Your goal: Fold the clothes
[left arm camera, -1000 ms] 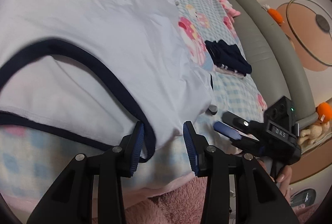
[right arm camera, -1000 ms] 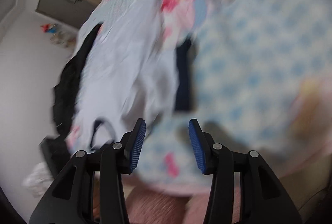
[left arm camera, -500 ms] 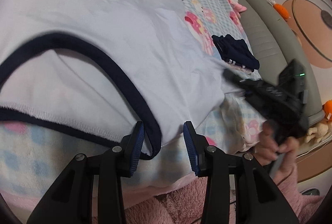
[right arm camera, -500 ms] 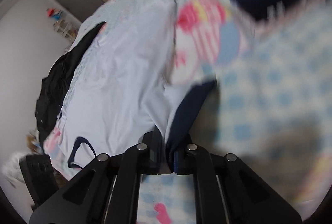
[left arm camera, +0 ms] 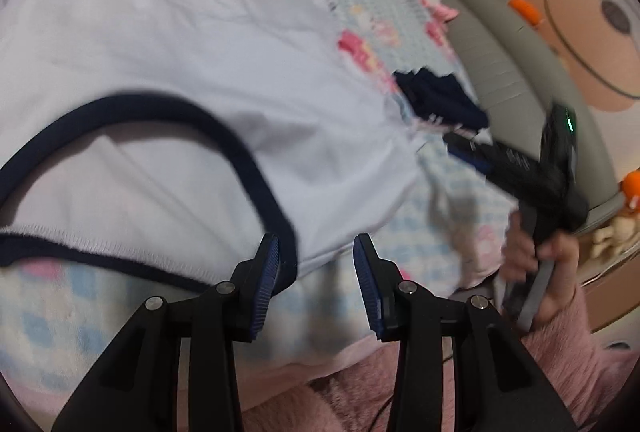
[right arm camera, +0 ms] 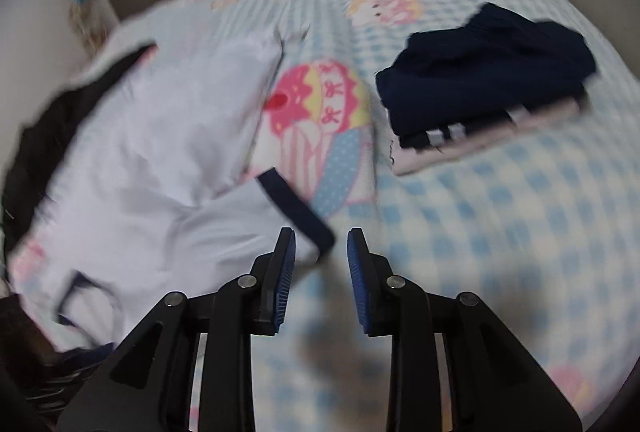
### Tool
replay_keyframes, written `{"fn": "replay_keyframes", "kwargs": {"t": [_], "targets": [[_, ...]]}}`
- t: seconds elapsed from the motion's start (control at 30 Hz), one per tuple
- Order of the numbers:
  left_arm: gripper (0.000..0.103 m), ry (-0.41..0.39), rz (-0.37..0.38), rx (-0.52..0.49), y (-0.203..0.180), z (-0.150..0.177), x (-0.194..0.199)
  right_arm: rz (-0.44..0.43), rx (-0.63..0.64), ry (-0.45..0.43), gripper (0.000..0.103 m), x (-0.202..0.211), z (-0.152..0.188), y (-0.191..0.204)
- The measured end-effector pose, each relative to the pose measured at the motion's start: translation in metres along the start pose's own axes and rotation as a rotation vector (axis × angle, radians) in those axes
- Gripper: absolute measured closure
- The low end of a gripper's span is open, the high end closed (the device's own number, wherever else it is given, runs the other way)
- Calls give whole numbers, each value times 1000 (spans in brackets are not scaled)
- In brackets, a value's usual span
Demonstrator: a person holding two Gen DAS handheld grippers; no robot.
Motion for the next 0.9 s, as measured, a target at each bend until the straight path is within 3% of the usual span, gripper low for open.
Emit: {"fn": "replay_keyframes", "kwargs": {"t": [0.07, 0.17, 0.23, 0.3, 0.4, 0.5, 0.6, 0.73, 0.9], "targets": [[62, 18, -2, 14, 2, -2, -8, -82, 22, 3, 65, 12, 14, 14], [64, 14, 24, 52, 4, -3, -13, -176, 108, 51, 65, 8, 31, 46], [66, -20, 36, 87, 6, -4, -10, -173, 161, 64, 65, 0, 36, 67], [73, -60, -31, 114, 9, -8, -6, -141, 192, 81, 65, -14, 37, 81], [73, -43, -56, 128, 13, -11, -9, -113, 187, 124, 65, -40, 37, 87], [73, 26, -91, 89, 14, -5, -19, -57, 181, 165, 64, -72, 34, 78], [73, 56, -163, 2, 7, 2, -25, -75, 152, 190, 64, -84, 32, 68], [73, 100, -217, -77, -2, 5, -27, -59, 171, 201, 64, -77, 39, 66], [71, 139, -200, -135, -3, 11, -21, -103, 98, 202, 59, -49, 55, 41]]}}
Point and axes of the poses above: each gripper's, at about its wrist camera, not at the fingertips, and x roughly against the way its jaws point, y to its left, z to its underside, the point moved 3 cm from there along -x, roughly the way its jaws point, and after that the axes turned 7 degrees about y, right-handed, at the moved point
